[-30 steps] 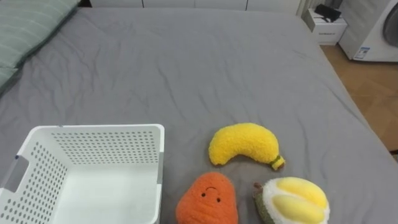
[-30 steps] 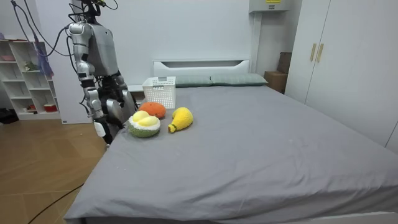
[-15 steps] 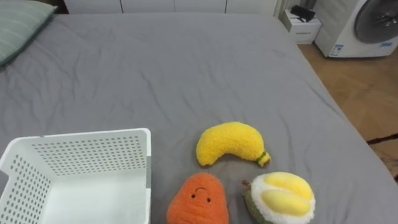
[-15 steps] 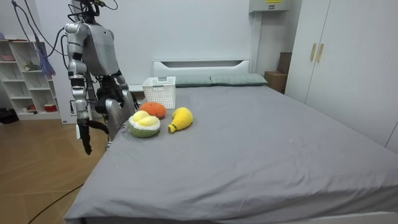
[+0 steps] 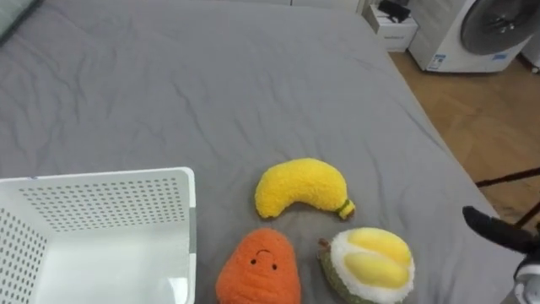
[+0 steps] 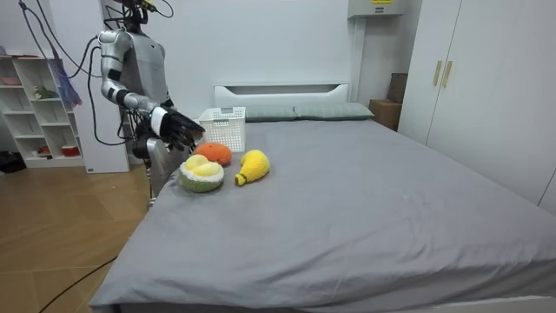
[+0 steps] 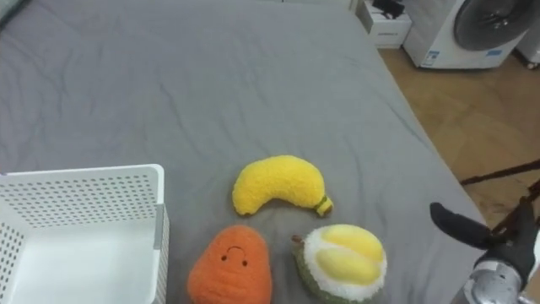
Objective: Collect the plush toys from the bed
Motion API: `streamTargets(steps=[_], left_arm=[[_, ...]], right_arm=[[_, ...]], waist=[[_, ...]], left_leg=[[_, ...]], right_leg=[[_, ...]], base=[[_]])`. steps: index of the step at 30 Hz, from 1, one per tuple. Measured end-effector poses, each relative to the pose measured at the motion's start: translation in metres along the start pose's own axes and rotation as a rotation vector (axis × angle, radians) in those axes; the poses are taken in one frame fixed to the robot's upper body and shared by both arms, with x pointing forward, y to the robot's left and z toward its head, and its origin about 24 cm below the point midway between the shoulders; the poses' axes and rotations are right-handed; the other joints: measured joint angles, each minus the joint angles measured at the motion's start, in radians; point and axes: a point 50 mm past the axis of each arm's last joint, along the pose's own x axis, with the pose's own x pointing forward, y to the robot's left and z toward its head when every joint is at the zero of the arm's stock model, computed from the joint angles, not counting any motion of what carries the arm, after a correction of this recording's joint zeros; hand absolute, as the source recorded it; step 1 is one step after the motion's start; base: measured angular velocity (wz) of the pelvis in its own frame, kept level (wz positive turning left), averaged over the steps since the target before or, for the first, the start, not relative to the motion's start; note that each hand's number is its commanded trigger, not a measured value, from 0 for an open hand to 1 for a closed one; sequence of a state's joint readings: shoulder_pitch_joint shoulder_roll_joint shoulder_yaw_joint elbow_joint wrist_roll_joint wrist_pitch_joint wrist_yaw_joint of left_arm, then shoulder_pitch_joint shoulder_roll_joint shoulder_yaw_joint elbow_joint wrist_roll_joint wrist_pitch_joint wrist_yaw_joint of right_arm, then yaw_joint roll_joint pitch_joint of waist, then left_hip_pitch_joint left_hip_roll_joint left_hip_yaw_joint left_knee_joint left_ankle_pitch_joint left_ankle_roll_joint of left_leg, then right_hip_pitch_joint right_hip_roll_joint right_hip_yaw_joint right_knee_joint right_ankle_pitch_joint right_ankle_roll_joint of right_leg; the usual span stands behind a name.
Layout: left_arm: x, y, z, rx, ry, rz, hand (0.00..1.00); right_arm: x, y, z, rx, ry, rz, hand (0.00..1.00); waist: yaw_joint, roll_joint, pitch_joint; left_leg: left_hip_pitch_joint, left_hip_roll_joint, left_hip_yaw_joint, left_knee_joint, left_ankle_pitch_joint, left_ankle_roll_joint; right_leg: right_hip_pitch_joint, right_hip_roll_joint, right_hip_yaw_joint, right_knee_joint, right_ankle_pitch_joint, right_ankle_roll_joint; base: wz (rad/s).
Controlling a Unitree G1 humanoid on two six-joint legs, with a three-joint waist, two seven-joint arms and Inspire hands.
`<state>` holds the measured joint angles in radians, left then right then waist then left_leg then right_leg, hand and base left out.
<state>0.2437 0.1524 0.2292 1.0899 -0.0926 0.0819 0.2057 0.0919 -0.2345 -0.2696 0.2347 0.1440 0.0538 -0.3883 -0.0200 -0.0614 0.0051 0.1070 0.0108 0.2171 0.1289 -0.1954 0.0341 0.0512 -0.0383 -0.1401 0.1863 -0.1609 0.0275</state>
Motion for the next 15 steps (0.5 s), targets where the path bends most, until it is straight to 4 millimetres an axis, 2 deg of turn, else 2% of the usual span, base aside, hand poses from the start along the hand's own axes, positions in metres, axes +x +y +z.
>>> streamTargets(steps=[2, 6, 10, 13, 15], left_arm=[[0.000, -0.001, -0.001, 0.006, 0.001, -0.003, 0.00], [-0.001, 0.000, -0.002, 0.009, -0.002, -0.004, 0.00], [-0.001, 0.000, -0.003, 0.027, 0.003, -0.005, 0.00], [-0.001, -0.002, -0.005, 0.037, 0.014, -0.011, 0.00], [-0.001, -0.002, -0.006, 0.040, 0.025, -0.019, 0.00]], right_arm=[[-0.003, 0.010, 0.006, -0.057, -0.044, 0.058, 0.00], [-0.010, 0.030, 0.003, -0.182, -0.068, 0.218, 0.00], [-0.018, 0.047, -0.005, -0.288, -0.054, 0.365, 0.00], [-0.025, 0.057, -0.027, -0.387, 0.023, 0.494, 0.00], [-0.029, 0.057, -0.048, -0.454, 0.125, 0.561, 0.00]], waist=[[0.004, 0.005, -0.0004], [0.014, 0.013, -0.0042], [0.026, 0.007, -0.0070], [0.035, -0.001, -0.0106], [0.048, -0.003, -0.0070]], left_leg=[[-0.001, 0.001, -0.003, 0.000, 0.000, 0.000], [-0.009, 0.001, -0.007, 0.002, 0.000, 0.000], [-0.007, 0.002, -0.007, 0.004, 0.000, 0.000], [-0.003, 0.001, -0.010, 0.005, 0.000, 0.000], [0.008, 0.000, -0.014, 0.003, 0.000, 0.000]], right_leg=[[0.000, 0.000, -0.002, 0.000, 0.000, 0.000], [0.000, -0.001, -0.006, 0.001, 0.001, -0.001], [0.002, 0.000, -0.006, 0.001, 0.001, -0.002], [0.008, -0.001, -0.008, 0.000, 0.002, -0.003], [0.019, -0.003, -0.013, 0.001, 0.002, -0.002]], base=[[0.00], [0.00], [0.00], [0.02], [0.02]])
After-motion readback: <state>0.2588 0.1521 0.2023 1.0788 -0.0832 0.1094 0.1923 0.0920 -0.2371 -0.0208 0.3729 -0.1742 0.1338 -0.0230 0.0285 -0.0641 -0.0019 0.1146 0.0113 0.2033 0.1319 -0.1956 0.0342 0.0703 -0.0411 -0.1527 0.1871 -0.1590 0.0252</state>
